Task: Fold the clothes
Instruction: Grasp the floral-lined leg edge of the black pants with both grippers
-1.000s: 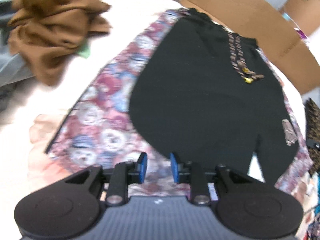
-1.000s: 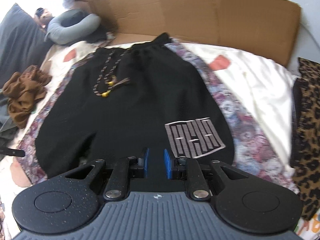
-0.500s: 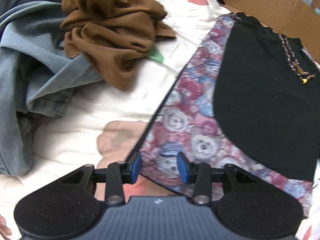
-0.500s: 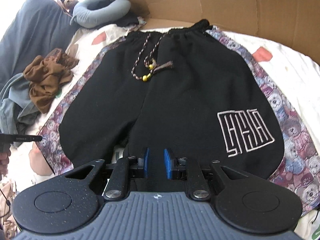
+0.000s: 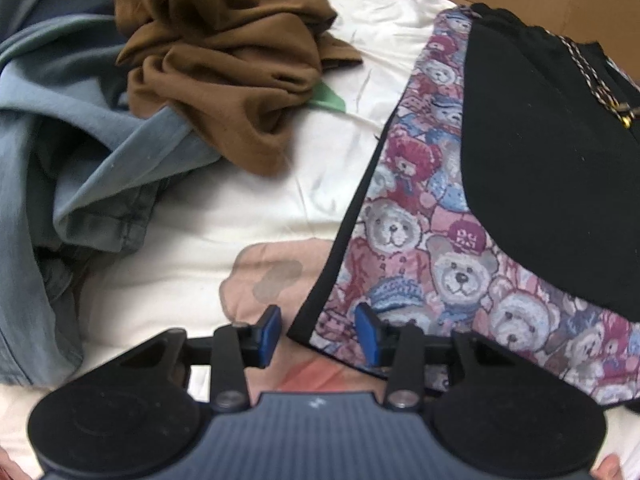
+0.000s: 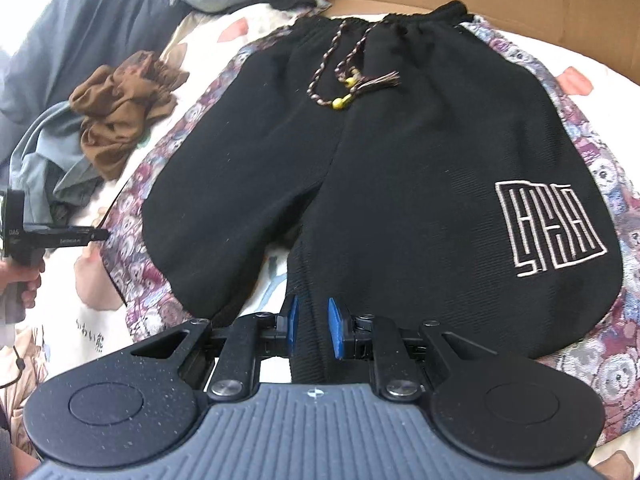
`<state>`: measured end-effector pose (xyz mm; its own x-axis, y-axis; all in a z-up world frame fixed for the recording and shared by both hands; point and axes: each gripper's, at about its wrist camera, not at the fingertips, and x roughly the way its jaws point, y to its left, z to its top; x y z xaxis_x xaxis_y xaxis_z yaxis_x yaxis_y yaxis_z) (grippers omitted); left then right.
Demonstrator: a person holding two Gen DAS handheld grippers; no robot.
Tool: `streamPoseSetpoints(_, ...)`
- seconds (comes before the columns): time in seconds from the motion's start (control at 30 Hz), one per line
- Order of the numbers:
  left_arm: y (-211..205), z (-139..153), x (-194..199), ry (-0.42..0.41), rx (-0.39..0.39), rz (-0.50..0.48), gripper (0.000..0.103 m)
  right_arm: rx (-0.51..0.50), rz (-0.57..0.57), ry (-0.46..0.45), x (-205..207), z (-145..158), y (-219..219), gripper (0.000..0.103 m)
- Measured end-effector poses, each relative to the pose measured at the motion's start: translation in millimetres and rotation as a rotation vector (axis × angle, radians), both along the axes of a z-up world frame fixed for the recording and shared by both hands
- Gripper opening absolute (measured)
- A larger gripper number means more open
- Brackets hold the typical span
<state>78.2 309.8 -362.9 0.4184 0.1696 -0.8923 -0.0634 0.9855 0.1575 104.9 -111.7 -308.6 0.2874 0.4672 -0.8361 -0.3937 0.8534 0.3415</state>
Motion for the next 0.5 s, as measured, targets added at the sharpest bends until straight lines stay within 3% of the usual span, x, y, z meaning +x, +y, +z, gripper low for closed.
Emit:
streamPoseSetpoints(0.3,-11.5,-10.2,-10.9,-0.002,0.027,-0.088,0.023,-0.009,0.017,0.020,-4.8,-4.8,5.0,0.019)
streamPoseSetpoints(0.5,-3.1,-9.3,-17.8,-0.019,-0.034,-0.042,0.011,0.000,0.035,0.046,-4.2,-11.0,9.8,0.019)
